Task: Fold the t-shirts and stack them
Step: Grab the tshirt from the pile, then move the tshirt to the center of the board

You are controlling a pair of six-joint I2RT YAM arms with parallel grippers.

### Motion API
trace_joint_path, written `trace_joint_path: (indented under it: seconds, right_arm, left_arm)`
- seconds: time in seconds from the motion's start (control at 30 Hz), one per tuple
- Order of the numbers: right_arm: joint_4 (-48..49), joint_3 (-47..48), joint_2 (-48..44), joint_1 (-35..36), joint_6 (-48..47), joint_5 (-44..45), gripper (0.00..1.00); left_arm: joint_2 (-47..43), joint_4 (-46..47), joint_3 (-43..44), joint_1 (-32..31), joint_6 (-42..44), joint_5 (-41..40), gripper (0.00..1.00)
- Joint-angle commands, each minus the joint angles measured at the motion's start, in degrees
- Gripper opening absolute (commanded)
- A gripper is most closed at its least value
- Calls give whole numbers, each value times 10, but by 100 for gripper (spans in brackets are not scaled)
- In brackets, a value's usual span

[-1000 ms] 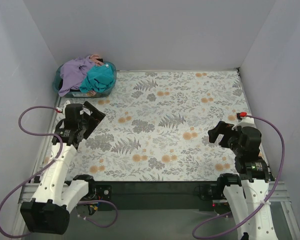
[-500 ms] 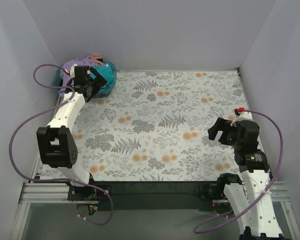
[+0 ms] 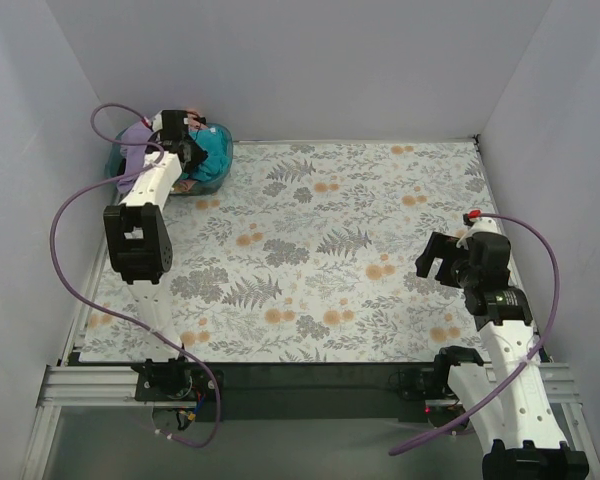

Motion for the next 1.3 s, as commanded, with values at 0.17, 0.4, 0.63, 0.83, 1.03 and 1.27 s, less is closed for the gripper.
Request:
trace_joint_path:
  seconds: [0.17, 0.4, 0.63, 0.83, 1.03, 1.27]
  right_arm:
    - [35, 2, 8, -3, -9, -3, 98]
    - [36, 5, 1, -3, -10, -12, 98]
    - [52, -2, -6, -2, -19, -21, 98]
    - [67, 16, -1, -2, -20, -60, 98]
    - [73, 41, -3, -3, -14, -96, 98]
    - [38, 76, -44, -2, 1, -41, 98]
  left_arm:
    - [-59, -34, 38, 2, 15, -9, 0]
    - [-145, -18, 64, 2, 28, 29, 0]
    - [-242, 9, 119, 2, 24, 74, 0]
    - [-380, 72, 43, -40, -6, 179, 0]
    - [-432, 101, -21, -226, 10, 205, 0]
    - [-485, 144, -142, -396, -10, 160, 0]
